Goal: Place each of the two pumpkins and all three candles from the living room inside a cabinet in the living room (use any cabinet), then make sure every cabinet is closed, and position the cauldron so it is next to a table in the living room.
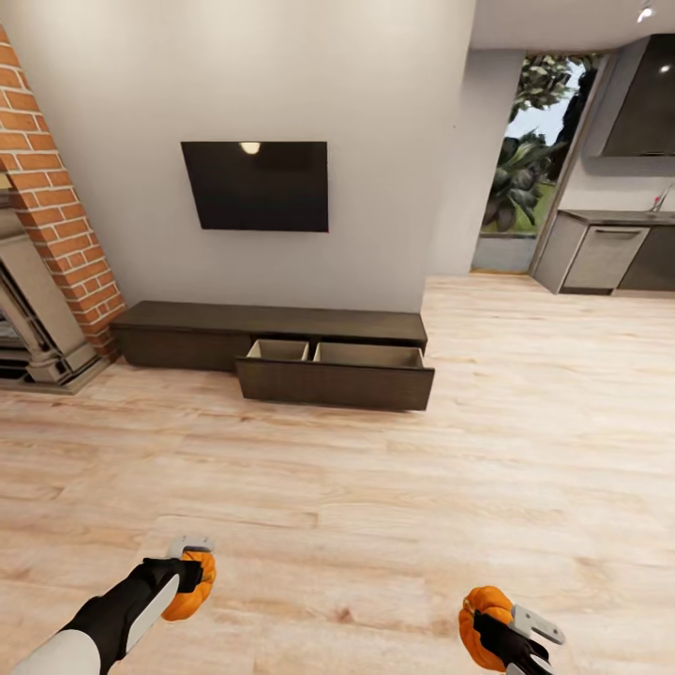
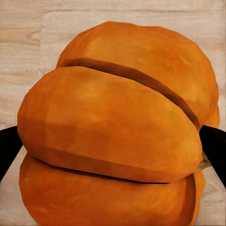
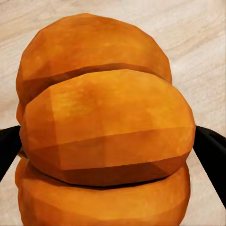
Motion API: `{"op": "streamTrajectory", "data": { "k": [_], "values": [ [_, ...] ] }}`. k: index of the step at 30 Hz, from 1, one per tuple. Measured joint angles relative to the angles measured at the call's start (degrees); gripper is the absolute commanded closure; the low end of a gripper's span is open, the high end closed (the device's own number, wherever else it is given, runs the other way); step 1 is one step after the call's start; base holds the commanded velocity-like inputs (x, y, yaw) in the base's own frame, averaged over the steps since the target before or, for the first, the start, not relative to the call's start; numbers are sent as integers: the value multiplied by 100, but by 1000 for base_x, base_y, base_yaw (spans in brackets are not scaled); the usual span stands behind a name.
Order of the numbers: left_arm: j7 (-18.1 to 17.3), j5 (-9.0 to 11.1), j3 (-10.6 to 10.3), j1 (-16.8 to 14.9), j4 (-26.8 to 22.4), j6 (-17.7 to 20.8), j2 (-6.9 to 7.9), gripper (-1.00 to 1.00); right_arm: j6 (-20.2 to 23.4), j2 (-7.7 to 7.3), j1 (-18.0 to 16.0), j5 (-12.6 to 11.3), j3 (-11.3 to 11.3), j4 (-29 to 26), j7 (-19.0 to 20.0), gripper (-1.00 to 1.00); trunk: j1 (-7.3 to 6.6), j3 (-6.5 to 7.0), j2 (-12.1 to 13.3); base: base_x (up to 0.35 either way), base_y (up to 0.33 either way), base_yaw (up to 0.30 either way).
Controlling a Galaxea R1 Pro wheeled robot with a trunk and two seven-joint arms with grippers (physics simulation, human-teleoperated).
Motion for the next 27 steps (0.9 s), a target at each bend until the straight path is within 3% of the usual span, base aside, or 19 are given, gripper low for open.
{"op": "streamTrajectory", "data": {
  "k": [4,6,8,9,11,27],
  "values": [
    [3,14,-3,1,26,-1,-30,100,-3,0,0,6,0,0,5,100,0,0,0,333,0,0],
    [4,45,-11,1,44,-6,-140,100,-8,0,0,10,1,-1,7,100,0,0,0,333,0,0],
    [23,5,-43,5,82,2,-450,100,-39,0,-1,21,-1,-5,9,100,0,0,0,333,0,0],
    [26,137,-71,8,120,-24,-640,100,-71,0,-1,15,-2,-4,8,100,0,-1,0,333,0,0],
    [40,45,-144,11,329,-10,-832,100,-134,0,-1,21,-2,-6,9,100,0,-1,0,333,0,0],
    [48,-28,-198,7,502,-10,-917,100,-344,35,0,23,1,-8,12,100,0,9,0,332,0,0]
  ]
}}
